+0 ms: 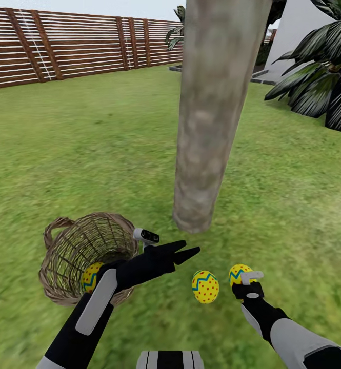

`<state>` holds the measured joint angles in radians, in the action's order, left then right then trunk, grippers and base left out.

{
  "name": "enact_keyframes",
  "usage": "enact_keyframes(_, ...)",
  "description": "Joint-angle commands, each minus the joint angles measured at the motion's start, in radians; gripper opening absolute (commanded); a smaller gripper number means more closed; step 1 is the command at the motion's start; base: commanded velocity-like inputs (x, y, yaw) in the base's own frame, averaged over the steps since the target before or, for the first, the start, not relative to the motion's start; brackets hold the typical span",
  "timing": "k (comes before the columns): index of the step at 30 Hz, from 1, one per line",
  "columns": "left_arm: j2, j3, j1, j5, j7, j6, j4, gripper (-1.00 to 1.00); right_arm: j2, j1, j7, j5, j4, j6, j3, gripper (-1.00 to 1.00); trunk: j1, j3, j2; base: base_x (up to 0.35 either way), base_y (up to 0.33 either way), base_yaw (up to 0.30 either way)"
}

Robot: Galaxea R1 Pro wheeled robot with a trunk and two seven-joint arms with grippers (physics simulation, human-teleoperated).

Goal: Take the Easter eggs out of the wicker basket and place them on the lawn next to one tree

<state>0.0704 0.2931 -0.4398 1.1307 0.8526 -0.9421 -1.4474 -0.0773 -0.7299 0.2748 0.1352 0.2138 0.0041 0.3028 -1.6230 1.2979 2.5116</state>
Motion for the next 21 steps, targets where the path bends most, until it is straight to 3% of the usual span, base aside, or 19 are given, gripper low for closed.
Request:
enact_keyframes(1,0.0,0.0,0.0,0.001,0.002,-0.003,0.001,1.0,0.0,0.0,0.004,0.01,0.001,0.0,0.009,-1.0,0.0,0.001,0.0,0.0,0.0,0.013)
enact_keyframes(4,0.0,0.0,0.0,0.001,0.002,-0.001,0.001,1.0,0.001,0.0,0.003,0.011,0.0,0.003,0.009,-1.0,0.0,0.001,0.0,0.0,0.0,0.003)
enact_keyframes(21,-0.001,0.0,0.0,0.001,0.002,-0.001,0.001,1.0,0.0,0.0,0.001,0.012,0.001,0.002,0.009,-1.0,-0.007,0.066,0.004,0.0,0.0,0.0)
